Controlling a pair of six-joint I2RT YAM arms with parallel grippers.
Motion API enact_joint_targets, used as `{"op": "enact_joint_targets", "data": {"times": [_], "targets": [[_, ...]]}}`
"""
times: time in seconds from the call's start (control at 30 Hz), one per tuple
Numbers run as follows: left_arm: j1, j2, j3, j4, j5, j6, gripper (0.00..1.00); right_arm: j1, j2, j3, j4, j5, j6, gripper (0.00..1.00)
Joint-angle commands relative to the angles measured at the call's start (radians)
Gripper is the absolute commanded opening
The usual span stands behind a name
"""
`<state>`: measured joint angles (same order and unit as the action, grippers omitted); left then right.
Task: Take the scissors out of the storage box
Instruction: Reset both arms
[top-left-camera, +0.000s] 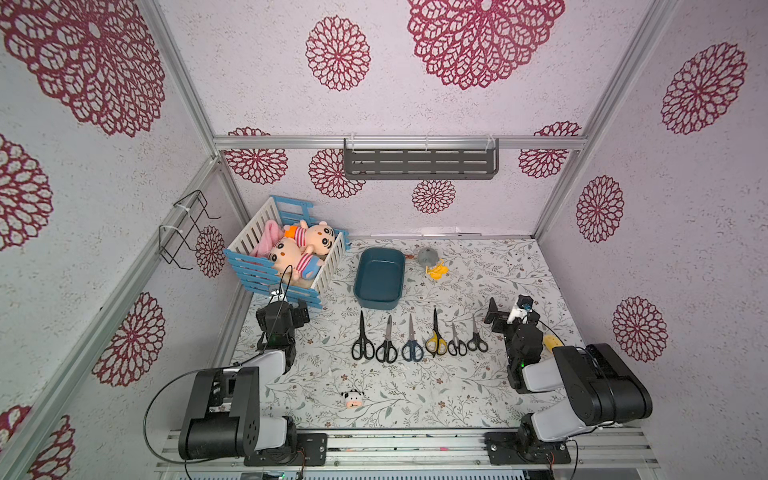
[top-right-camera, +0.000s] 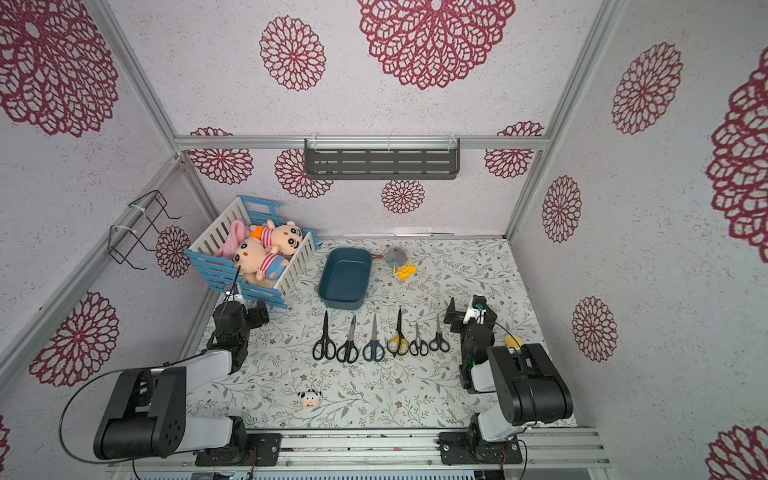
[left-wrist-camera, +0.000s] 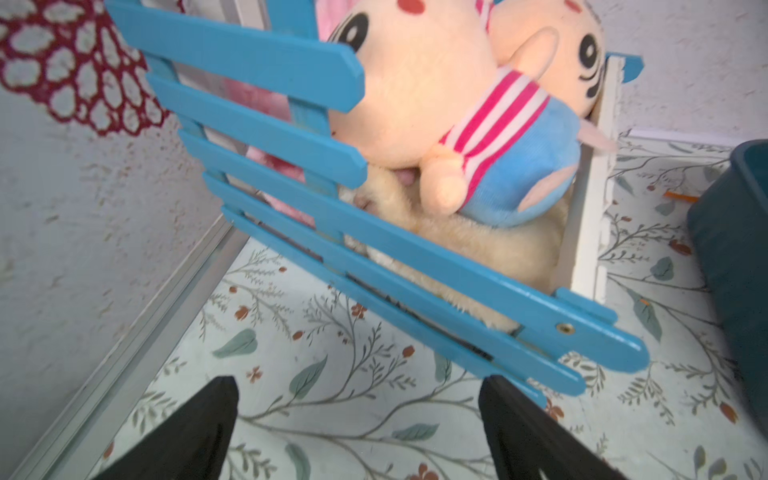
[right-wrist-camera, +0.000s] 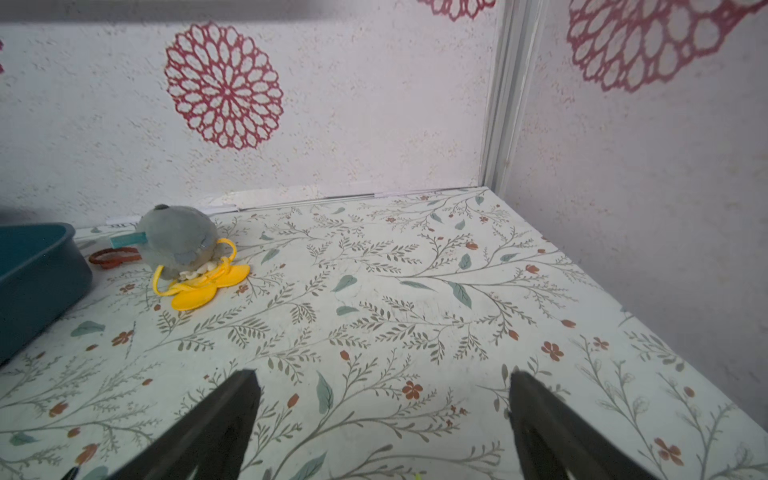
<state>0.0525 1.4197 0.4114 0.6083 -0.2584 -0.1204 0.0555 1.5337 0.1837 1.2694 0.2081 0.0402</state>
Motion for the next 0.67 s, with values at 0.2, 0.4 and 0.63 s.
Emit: {"op": "enact_joint_targets", "data": {"times": [0.2,0.4,0.63], "targets": [[0.032,0.131,-0.018,0.318,0.064,0.031,0.97,0.007,-0.003,0.012,0.091,-0.003,-0.023,0.99],[0.044,0.125,0.005,0.266,0.072,0.019,0.97,0.009,-0.003,0.012,0.090,0.000,-0.025,0.99],[0.071,0.125,0.013,0.247,0.126,-0.006,0.97,0.012,-0.003,0.013,0.090,0.006,-0.026,0.99]]}}
